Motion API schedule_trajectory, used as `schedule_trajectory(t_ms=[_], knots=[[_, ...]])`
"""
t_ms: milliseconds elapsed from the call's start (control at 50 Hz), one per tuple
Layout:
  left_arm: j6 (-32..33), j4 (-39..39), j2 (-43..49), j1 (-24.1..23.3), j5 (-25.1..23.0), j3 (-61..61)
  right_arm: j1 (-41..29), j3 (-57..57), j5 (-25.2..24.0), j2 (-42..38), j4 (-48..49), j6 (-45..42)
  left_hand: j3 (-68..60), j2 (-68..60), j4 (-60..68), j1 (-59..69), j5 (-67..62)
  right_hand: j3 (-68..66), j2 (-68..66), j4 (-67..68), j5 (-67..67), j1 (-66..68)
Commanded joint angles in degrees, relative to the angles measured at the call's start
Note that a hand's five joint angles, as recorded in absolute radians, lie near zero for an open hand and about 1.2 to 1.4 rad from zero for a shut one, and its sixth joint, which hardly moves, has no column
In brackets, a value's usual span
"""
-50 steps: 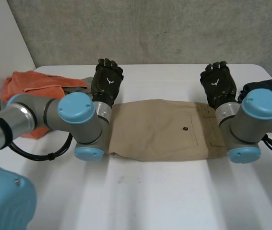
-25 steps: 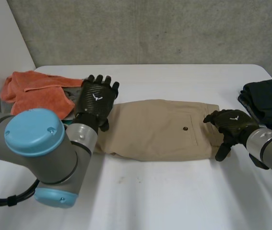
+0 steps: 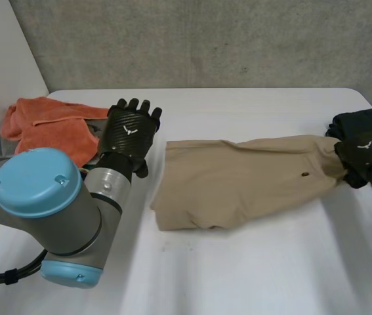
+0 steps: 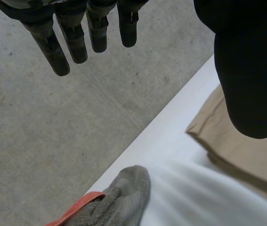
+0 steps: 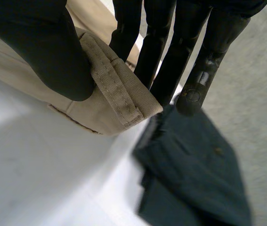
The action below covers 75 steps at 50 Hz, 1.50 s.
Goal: Fold the laundry.
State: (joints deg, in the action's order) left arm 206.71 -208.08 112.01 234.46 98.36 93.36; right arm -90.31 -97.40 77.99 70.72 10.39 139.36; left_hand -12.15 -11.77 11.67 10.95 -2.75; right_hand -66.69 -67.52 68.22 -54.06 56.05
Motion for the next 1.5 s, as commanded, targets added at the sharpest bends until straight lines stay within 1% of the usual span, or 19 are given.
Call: schedule_trajectory(t_ms=[20, 120, 180, 280, 400, 420, 440, 480, 500, 580, 600, 680, 760, 880, 1060, 1200, 1300, 1380, 1500], knots=[[-0.08, 0.04, -2.15, 0.56, -0.01, 1.47, -1.35, 0.36, -2.04, 3.46, 0.94, -13.67, 2.15, 1.77, -1.67, -0.95, 2.75, -13.31, -12.48, 11.78, -15.94, 23.95], [-0.08, -0.13, -3.03, 1.96, -0.01, 1.73, -14.6, 3.08, -8.18, 4.08, 4.88, -18.68, 2.15, 1.77, -1.67, -0.95, 2.75, -13.31, -12.48, 11.78, -15.94, 23.95], [-0.17, -0.14, -3.38, 2.75, 0.16, 1.82, -19.54, 3.53, -11.18, 3.29, 7.96, -18.51, 2.15, 1.77, -1.67, -0.95, 2.75, -13.31, -12.48, 11.78, -15.94, 23.95], [-0.61, -0.14, -3.47, 3.28, 0.34, 1.74, -30.33, 4.93, -16.45, -6.35, 13.94, -19.3, 2.15, 1.77, -1.67, -0.95, 2.75, -13.31, -12.48, 11.78, -15.94, 23.95], [-1.67, -0.22, -3.47, 3.46, 0.43, 0.86, -37.4, 7.57, -16.64, -13.58, 14.04, -18.78, 2.15, 1.77, -1.67, -0.95, 2.75, -13.31, -12.48, 11.78, -15.94, 23.95], [-1.84, -0.31, -3.38, 3.55, 0.43, 0.51, -37.49, 7.57, -16.73, -13.59, 14.04, -18.17, 2.15, 1.77, -1.67, -0.95, 2.75, -1.71, -0.88, 0.18, -4.34, 12.35], [-1.84, -0.31, -3.38, 3.55, 0.43, 0.16, -37.66, 7.4, -16.55, -13.33, 14.13, -17.03, 2.15, 1.77, -1.67, -0.95, 2.75, 29.05, 29.88, -30.57, 26.41, -18.41], [-1.84, -0.31, -3.29, 3.63, 0.52, -1.24, -37.66, 7.31, -16.03, -13.06, 14.13, -14.4, 2.11, 1.73, -1.63, -0.91, 2.7, 47.96, 48.79, -49.48, 45.32, -37.32], [-1.84, -0.31, -3.03, 3.64, 0.52, -1.77, -37.49, 7.31, -15.68, -12.71, 14.13, -12.38, 2.1, 1.73, -1.63, -0.91, 2.7, 50.2, 51.02, -51.72, 47.56, -39.56], [-1.93, -0.22, -2.24, 3.37, 0.6, -4.94, -35.56, 6.7, -14.36, -6.22, 14.3, 6.23, 1.77, 1.39, -1.29, -0.57, 2.37, 51.89, 52.72, -53.42, 49.26, -41.25], [-1.93, -0.22, -1.98, 3.28, 0.69, -5.64, -34.42, 6.26, -13.83, -2.9, 14.3, 15.41, 1.77, 1.39, -1.29, -0.57, 2.36, 54.56, 55.39, -56.09, 51.93, -43.93], [-2.72, -0.14, -0.04, 2.49, 0.69, -8.89, -31.09, 5.38, -11.46, 3.01, 14.48, 34.51, 1.43, 1.06, -0.96, -0.24, 2.03, 56.69, 57.52, -58.22, 54.06, -46.05], [-5.0, 0.13, 2.15, -0.22, 0.43, -12.14, -25.21, 5.03, -6.9, 6.18, 12.47, 41.86, 1.1, 0.72, -0.62, 0.1, 1.69, 56.69, 57.52, -58.22, 54.06, -46.05], [-6.85, 5.12, 8.73, -4.79, -0.27, -18.81, -20.96, 9.05, -5.21, 4.0, 2.89, 40.64, 0.76, 0.38, -0.28, 0.44, 1.36, 56.69, 57.52, -58.22, 54.06, -46.05], [-7.29, 21.73, 21.75, -6.3, -4.41, -31.65, -21.14, 24.69, -4.86, -13.21, -14.94, 37.04, -0.08, -0.46, 0.56, 1.28, 0.52, 56.69, 57.52, -58.22, 54.06, -46.05], [-6.85, 31.23, 27.64, -5.51, -2.48, -36.58, -21.14, 29.54, -4.6, -21.05, -17.43, 32.21, -3.28, -3.65, 3.75, 4.47, -2.68, 56.69, 57.52, -58.22, 54.06, -46.05], [-6.68, 32.73, 28.44, -5.07, -2.12, -36.67, -21.23, 31.39, -2.33, -25.27, -17.6, 26.07, -3.95, -4.33, 4.43, 5.15, -3.36, 56.69, 57.52, -58.22, 54.06, -46.05], [-6.59, 33.96, 28.44, -4.71, -2.21, -37.11, -21.49, 32.27, 1.54, -26.15, -17.69, 21.67, -3.95, -4.33, 4.43, 5.15, -3.36, 56.69, 57.52, -58.22, 54.06, -46.05], [-5.54, 35.63, 27.74, -4.63, -2.56, -38.34, -21.93, 32.88, 3.22, -25.98, -17.69, 17.96, -3.78, -4.16, 4.26, 4.98, -3.19, 56.69, 57.52, -58.22, 54.06, -46.05]])
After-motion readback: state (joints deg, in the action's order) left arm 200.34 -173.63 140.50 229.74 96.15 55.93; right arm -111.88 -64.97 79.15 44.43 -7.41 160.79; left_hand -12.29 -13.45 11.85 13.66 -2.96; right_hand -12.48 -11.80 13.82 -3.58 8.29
